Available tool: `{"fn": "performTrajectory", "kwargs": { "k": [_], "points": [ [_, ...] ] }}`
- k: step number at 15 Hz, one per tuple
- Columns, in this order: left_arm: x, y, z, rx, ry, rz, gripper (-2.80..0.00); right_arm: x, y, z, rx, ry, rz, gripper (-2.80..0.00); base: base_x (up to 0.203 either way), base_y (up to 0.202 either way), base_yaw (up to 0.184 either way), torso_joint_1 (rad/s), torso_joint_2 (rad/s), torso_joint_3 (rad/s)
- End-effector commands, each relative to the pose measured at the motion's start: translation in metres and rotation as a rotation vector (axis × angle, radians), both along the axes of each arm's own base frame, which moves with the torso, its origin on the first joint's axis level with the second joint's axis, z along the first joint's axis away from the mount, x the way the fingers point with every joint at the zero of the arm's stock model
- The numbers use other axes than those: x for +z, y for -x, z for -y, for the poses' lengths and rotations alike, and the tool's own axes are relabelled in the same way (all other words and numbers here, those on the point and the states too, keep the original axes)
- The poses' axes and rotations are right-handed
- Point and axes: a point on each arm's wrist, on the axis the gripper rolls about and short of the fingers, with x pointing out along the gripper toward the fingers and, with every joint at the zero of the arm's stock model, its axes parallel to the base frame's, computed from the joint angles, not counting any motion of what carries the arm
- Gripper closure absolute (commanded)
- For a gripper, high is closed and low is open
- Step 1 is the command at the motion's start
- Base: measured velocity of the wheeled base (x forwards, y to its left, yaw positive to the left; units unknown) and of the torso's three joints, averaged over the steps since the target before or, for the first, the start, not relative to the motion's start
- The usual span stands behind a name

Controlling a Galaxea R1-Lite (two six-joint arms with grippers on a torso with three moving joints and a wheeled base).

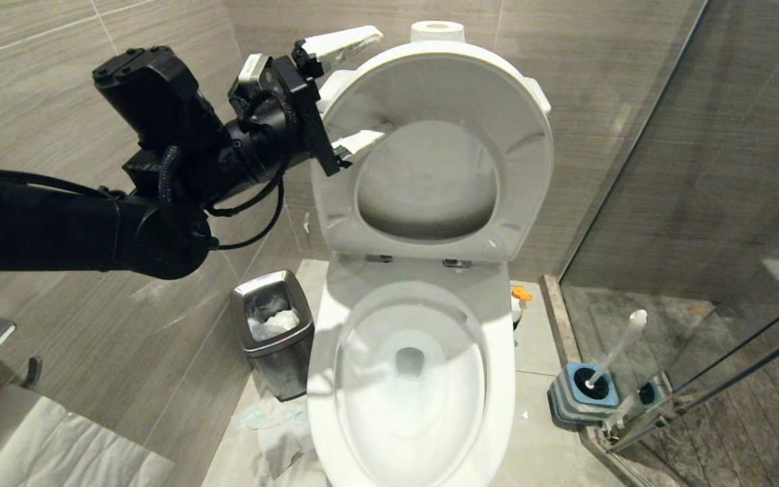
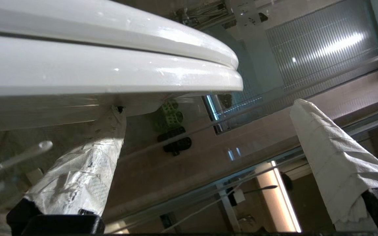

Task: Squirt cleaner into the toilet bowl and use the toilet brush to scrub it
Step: Use the left hand to lift the toilet lid slightly

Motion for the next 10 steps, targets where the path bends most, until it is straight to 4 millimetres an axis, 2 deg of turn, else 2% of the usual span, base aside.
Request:
{"fn": "performTrajectory", "kwargs": {
  "k": [1, 10],
  "points": [
    [-0.009, -0.012, 0.005, 0.029, -0.026, 0.051, -2.80, 0.000, 0.000, 0.000, 0.000, 0.000, -0.003, 0.00, 0.000, 0.000, 0.000, 0.000, 0.00, 0.000],
    [-0.013, -0.047, -0.006, 0.168, -0.077, 0.256, -2.80, 0.000, 0.000, 0.000, 0.000, 0.000, -0.003, 0.00, 0.000, 0.000, 0.000, 0.000, 0.00, 0.000]
  ]
}}
